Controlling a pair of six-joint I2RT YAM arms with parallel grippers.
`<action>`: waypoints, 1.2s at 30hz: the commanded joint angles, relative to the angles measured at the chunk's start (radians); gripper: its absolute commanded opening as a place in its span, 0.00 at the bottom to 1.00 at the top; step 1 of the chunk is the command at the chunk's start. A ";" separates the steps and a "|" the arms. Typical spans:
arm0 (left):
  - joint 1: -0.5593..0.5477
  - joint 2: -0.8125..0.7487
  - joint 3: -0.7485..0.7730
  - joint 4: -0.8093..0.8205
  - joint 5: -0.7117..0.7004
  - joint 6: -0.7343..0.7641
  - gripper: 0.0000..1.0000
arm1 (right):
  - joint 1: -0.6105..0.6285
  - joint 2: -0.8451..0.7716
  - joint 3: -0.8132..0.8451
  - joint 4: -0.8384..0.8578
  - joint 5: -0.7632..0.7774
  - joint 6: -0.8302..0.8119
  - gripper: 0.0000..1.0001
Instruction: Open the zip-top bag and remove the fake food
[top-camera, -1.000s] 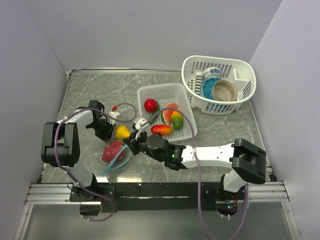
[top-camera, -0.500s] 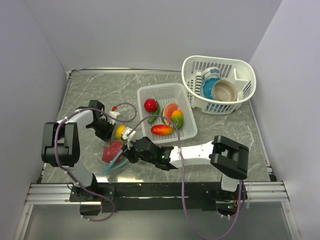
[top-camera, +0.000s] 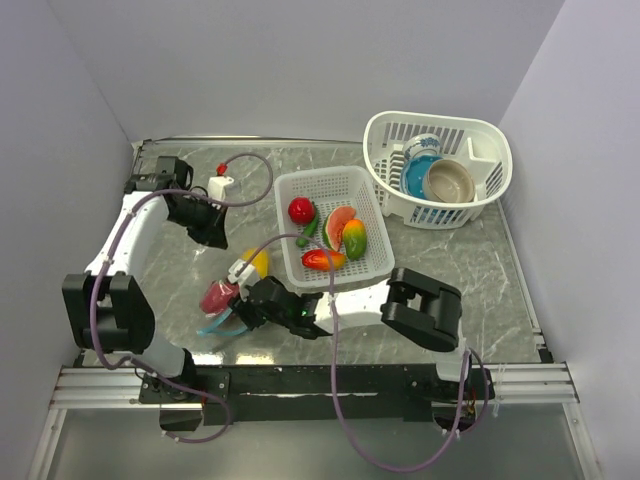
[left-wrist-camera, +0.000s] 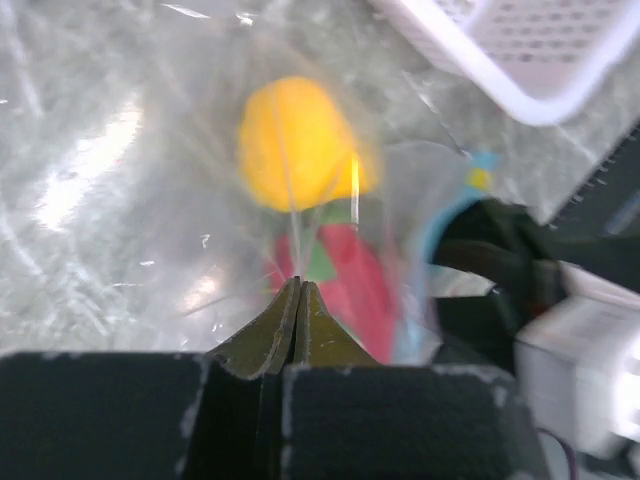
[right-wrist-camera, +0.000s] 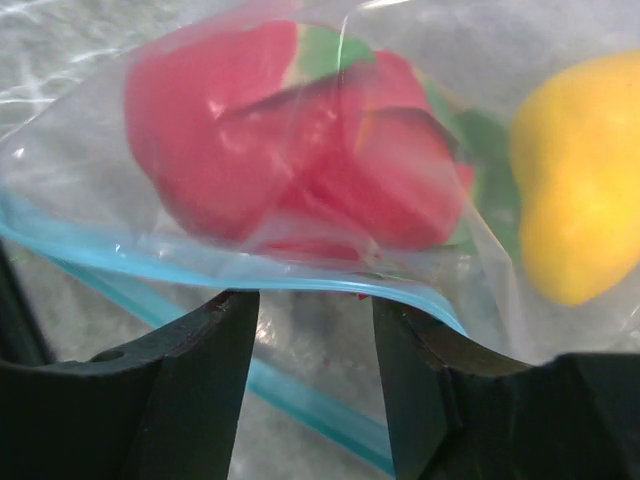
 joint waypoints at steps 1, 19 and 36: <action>-0.014 0.005 -0.054 -0.114 0.069 0.046 0.01 | 0.000 0.043 0.079 0.019 0.078 0.007 0.65; -0.091 0.117 -0.292 0.210 -0.175 -0.031 0.01 | -0.004 0.106 0.076 0.204 0.212 -0.030 0.94; -0.186 0.275 -0.309 0.267 -0.199 -0.029 0.01 | -0.001 0.241 0.133 0.319 0.215 -0.387 0.75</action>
